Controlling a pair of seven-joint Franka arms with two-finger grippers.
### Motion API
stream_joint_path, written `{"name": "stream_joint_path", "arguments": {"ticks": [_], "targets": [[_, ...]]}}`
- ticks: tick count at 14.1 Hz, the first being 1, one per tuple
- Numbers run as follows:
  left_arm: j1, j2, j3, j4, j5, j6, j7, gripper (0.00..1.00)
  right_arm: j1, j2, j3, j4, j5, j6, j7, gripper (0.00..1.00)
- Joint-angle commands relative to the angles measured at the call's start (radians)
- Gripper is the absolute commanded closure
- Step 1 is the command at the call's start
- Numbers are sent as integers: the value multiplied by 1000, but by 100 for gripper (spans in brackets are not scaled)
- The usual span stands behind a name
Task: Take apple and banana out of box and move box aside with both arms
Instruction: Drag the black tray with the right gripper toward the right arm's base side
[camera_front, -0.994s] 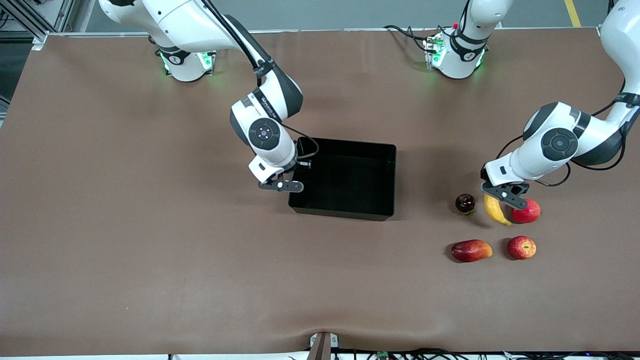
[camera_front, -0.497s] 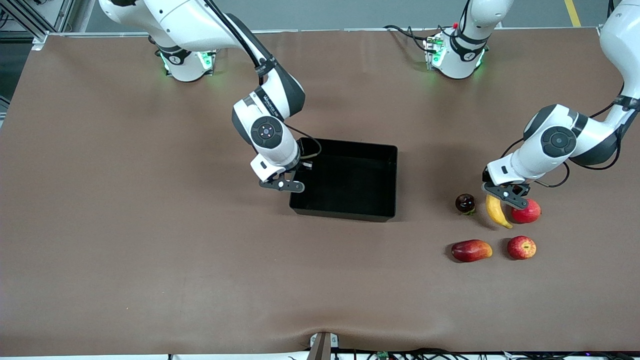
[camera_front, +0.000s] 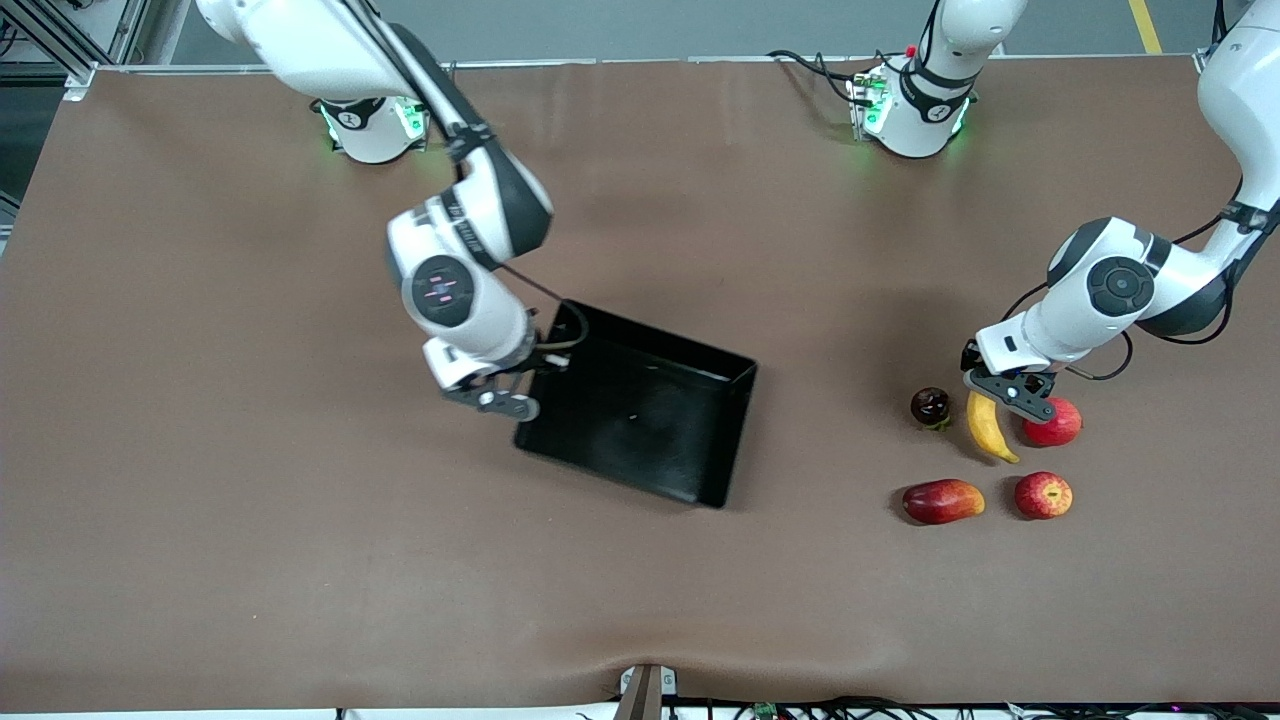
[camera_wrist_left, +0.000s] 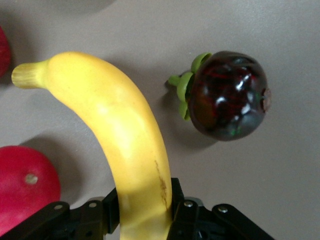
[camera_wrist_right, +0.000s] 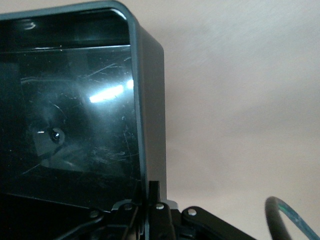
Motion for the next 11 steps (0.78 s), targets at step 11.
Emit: {"name": "stream_joint_path", "arguments": {"ticks": [11], "targets": [[-110, 7, 108, 29, 57, 69, -20, 100, -505, -119, 10, -57, -9, -247, -668, 100]]}}
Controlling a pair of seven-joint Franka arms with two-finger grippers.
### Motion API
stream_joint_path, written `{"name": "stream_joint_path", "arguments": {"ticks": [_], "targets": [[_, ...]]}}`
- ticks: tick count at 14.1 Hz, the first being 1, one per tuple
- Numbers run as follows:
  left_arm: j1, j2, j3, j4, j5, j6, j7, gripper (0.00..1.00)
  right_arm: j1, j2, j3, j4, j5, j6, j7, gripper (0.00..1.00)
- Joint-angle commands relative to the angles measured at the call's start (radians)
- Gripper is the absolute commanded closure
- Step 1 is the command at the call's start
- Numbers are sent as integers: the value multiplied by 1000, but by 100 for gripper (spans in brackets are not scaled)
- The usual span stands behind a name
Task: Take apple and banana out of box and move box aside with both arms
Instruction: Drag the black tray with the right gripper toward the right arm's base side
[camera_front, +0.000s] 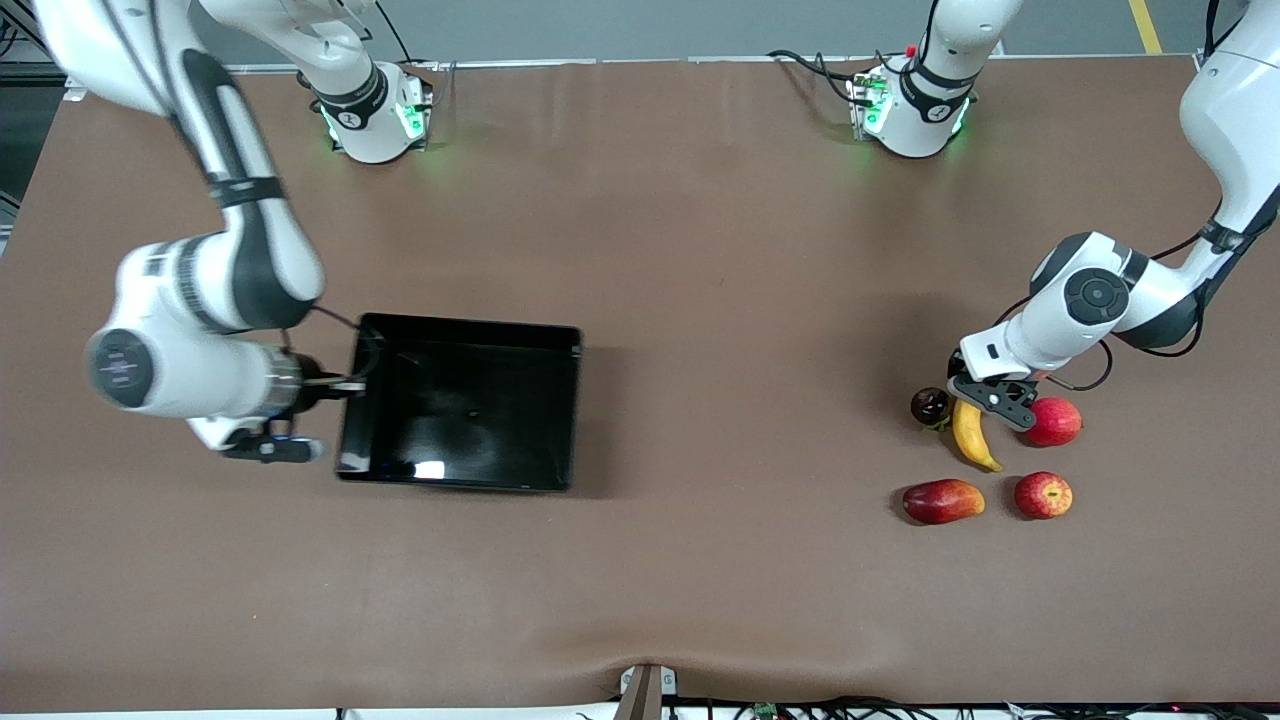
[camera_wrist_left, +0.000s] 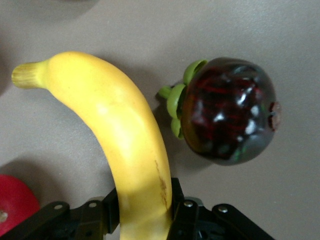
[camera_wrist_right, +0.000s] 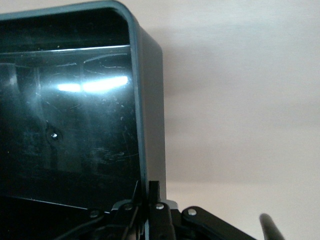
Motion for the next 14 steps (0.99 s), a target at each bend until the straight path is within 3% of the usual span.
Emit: {"name": "stream_joint_path", "arguments": {"ticks": [1, 7, 14], "targets": [[-12, 0, 10, 8, 28, 12, -18, 100, -102, -50, 22, -42, -15, -33, -53, 100], [-3, -6, 12, -3, 29, 12, -18, 100, -294, -50, 22, -97, -85, -24, -229, 100], [-1, -14, 27, -11, 29, 11, -15, 100, -407, -28, 20, -155, -88, 57, -408, 100]]}}
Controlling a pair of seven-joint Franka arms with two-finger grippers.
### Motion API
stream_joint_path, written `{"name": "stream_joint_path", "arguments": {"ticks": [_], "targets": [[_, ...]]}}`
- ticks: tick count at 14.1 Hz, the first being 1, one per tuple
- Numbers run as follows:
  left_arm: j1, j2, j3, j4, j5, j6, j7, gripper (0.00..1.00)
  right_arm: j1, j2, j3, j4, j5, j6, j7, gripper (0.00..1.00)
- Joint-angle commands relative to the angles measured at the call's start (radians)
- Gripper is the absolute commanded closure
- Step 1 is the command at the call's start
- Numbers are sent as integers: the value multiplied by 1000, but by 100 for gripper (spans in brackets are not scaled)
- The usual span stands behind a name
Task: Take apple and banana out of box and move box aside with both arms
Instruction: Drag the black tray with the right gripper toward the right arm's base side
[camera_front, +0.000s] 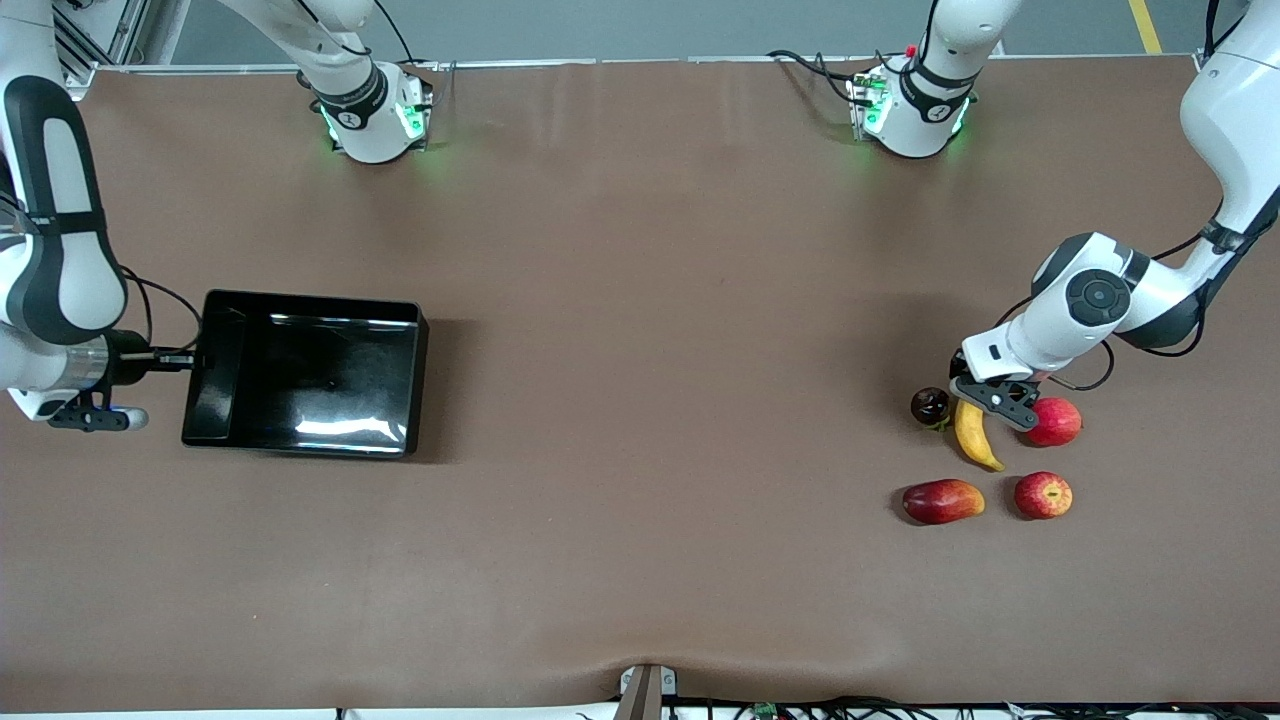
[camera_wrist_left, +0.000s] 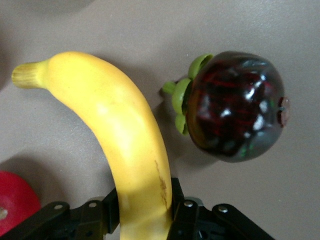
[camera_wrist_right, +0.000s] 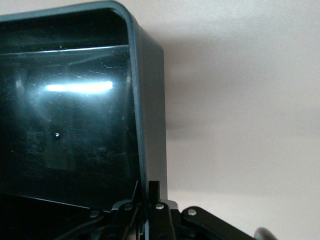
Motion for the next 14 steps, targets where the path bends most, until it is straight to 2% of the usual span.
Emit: {"name": "stream_joint_path", "arguments": {"ticks": [1, 5, 6, 8, 9, 10, 14], "targets": [[-1, -14, 21, -11, 29, 7, -14, 99, -45, -21, 22, -66, -1, 59, -46, 100], [-1, -22, 21, -18, 35, 3, -2, 100, -68, -11, 24, -143, -1, 180, -63, 100], [-1, -25, 21, -25, 37, 3, -2, 100, -69, -9, 24, -145, -1, 182, -63, 95], [-1, -36, 21, -28, 40, 1, -1, 90, -68, -11, 24, -134, 1, 171, -60, 0], [1, -37, 21, -29, 40, 1, -1, 62, -69, -9, 25, -113, 1, 158, -61, 0], [2, -37, 21, -28, 40, 1, 2, 1, -63, -9, 25, -82, 1, 114, -60, 0], [10, -51, 4, -14, 38, 1, -11, 0, 36, -11, 30, 100, 7, -116, -61, 0]]}}
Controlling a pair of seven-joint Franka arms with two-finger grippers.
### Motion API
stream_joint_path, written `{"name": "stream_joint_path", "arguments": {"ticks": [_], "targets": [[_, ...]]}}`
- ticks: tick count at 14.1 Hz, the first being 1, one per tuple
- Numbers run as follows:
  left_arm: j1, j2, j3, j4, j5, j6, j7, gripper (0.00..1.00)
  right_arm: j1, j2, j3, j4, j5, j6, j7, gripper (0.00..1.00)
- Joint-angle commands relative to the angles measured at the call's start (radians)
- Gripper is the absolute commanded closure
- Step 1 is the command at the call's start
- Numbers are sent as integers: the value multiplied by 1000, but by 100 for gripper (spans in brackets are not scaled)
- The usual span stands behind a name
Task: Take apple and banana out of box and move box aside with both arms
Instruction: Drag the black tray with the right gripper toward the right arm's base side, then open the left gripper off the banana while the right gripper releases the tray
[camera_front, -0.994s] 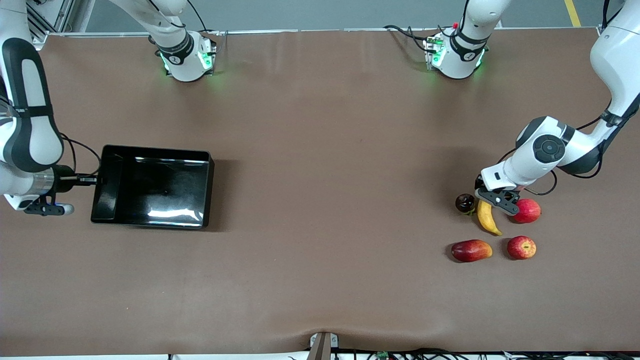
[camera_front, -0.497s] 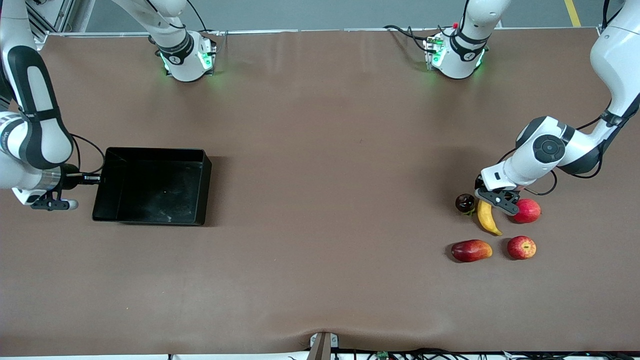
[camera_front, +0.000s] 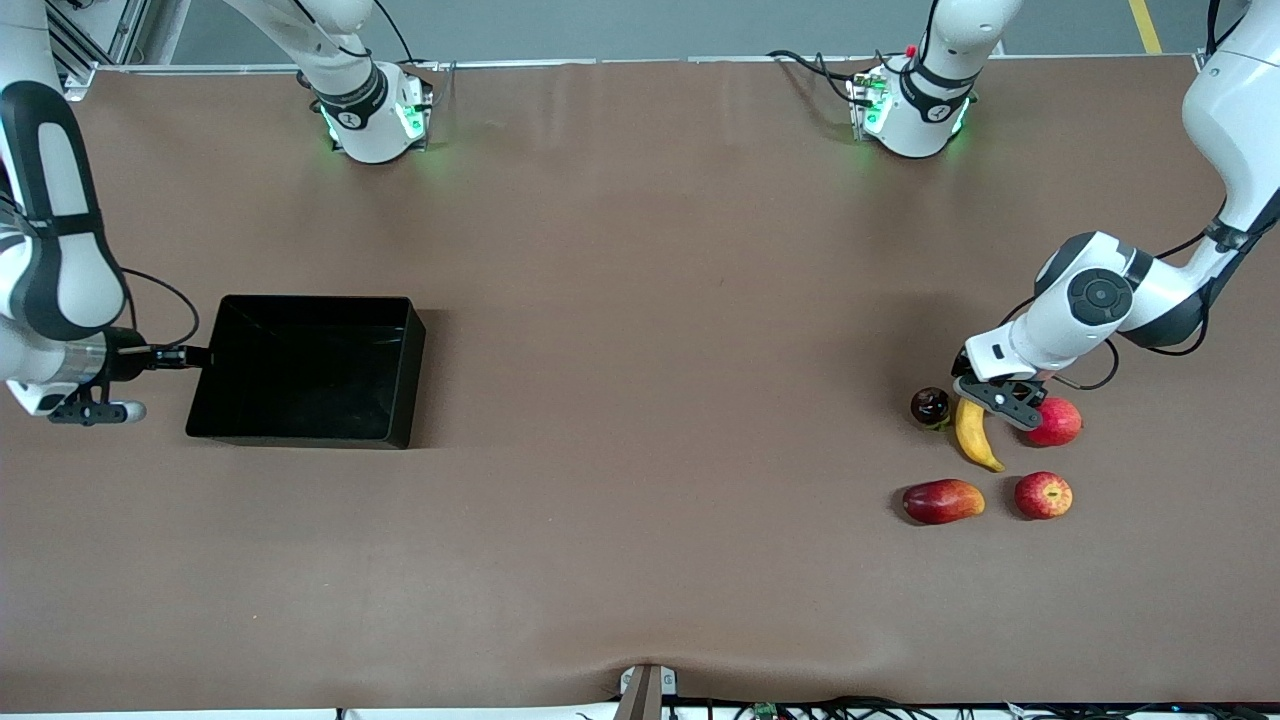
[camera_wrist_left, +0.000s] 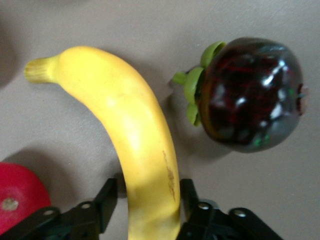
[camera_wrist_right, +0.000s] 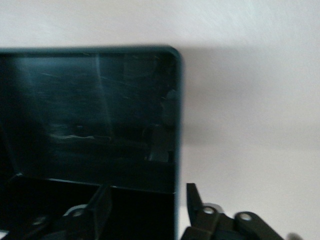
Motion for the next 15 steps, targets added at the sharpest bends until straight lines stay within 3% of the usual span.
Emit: {"name": "stream_joint_path", "arguments": {"ticks": [1, 5, 7, 10, 15], "targets": [[3, -61, -19, -14, 17, 0, -16, 0, 75, -9, 2, 125, 9, -154, -9, 0], [29, -80, -75, -6, -49, -3, -16, 0, 193, -10, 2, 292, -6, -182, -8, 0], [76, -80, -147, 0, -97, -32, -17, 0, 215, -9, 1, 401, -21, -281, -6, 0], [127, -83, -245, 31, -183, -99, -28, 0, 227, -26, 7, 447, -10, -326, -8, 0], [144, -83, -393, 190, -278, -379, -65, 0, 291, -67, -5, 624, -15, -539, -6, 0]]}}
